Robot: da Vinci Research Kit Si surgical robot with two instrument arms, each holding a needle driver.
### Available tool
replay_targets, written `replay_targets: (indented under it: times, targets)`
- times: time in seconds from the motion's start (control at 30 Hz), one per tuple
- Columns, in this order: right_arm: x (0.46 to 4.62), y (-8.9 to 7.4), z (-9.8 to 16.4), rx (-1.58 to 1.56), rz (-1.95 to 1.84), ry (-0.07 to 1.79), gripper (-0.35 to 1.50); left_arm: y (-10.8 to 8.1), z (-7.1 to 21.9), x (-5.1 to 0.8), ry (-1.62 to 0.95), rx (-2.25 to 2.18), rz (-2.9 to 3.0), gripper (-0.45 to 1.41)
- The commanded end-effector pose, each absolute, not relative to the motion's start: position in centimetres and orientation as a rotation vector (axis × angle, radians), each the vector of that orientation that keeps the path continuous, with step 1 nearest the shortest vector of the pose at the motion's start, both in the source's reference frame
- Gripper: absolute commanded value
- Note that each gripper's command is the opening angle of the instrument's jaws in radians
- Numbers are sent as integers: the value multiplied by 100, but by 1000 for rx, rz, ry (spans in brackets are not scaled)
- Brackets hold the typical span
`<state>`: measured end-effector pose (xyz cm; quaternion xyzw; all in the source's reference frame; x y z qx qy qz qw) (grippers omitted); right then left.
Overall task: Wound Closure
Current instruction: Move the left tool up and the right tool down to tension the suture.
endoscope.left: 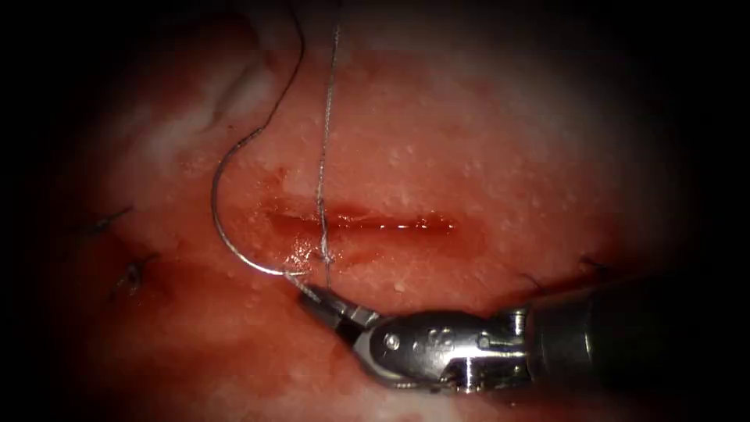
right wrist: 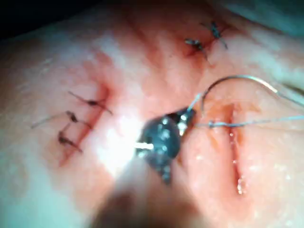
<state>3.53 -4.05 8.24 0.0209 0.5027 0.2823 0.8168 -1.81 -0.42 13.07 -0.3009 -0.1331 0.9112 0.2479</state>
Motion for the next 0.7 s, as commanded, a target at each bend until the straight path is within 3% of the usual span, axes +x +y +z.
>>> replay_targets:
  times: [0.03,0.7]
  targets:
    - [359,-414,823,52,596,1076,-35,-34,1311,-187,-354,-823,2480,-45]
    - [368,-437,810,95,550,1094,-35,-19,1316,-184,-311,-832,2480,-45]
